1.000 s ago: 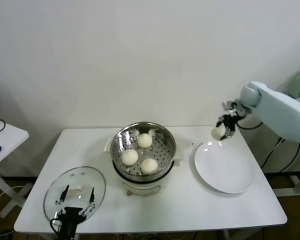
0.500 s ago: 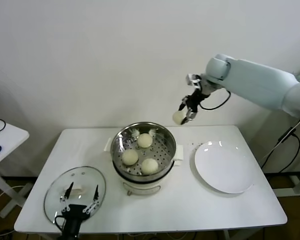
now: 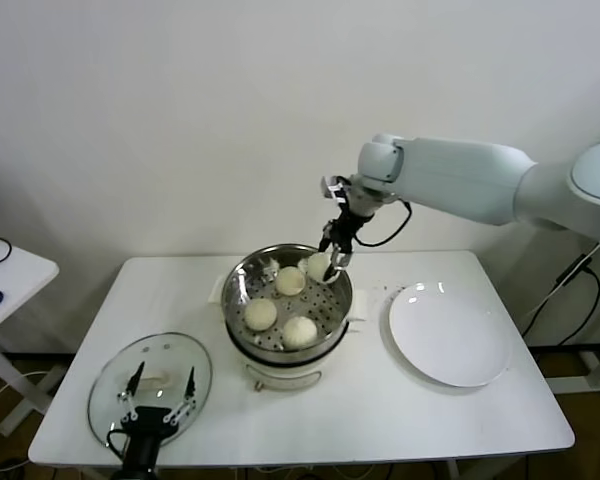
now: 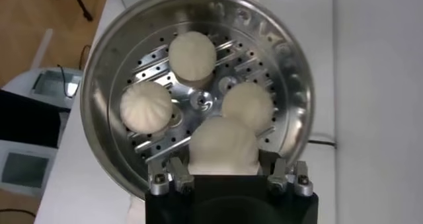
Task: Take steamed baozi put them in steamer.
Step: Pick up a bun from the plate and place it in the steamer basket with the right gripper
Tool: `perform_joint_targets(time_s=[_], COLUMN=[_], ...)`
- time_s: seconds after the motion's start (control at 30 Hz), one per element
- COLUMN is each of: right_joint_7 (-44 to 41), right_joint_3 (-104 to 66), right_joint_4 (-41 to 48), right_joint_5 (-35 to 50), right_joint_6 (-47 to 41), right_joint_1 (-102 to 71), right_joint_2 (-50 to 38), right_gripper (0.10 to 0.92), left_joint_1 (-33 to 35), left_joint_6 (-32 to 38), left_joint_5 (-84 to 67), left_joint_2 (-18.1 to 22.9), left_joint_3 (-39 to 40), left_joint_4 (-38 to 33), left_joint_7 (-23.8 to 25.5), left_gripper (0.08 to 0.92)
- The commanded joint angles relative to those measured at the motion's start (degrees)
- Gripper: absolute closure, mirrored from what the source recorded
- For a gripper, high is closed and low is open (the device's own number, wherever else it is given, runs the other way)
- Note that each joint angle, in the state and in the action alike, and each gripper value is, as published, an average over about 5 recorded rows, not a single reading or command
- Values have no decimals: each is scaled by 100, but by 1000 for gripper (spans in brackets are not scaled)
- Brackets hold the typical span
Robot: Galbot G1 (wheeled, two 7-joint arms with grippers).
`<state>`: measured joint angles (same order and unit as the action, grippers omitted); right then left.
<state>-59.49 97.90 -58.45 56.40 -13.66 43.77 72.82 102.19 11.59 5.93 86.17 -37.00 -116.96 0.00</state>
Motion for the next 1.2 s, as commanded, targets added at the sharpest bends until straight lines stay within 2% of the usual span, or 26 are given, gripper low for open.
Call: perform_joint_targets(time_s=[0.03,0.5,1.2], right_joint_7=[195,247,232], right_joint_3=[361,427,397], right_joint_4=[-181,92,436], right_joint_5=[243,-115,-161], right_joint_6=[-96,-52,35], right_joint_1=[-134,-415,-582], right_joint_2=[191,164,512], right_gripper=[338,336,334], left_joint_1=[-16,-65,-108], left_joint_6=[1,-9,-22], left_joint_5=[-47,-126,-137], left_joint_2=[-1,30,28], left_joint_3=[-11,-18,-10], left_joint_4=[20,57,79], left_joint_7=[-14,-28,-25], left_gripper=[177,177,177])
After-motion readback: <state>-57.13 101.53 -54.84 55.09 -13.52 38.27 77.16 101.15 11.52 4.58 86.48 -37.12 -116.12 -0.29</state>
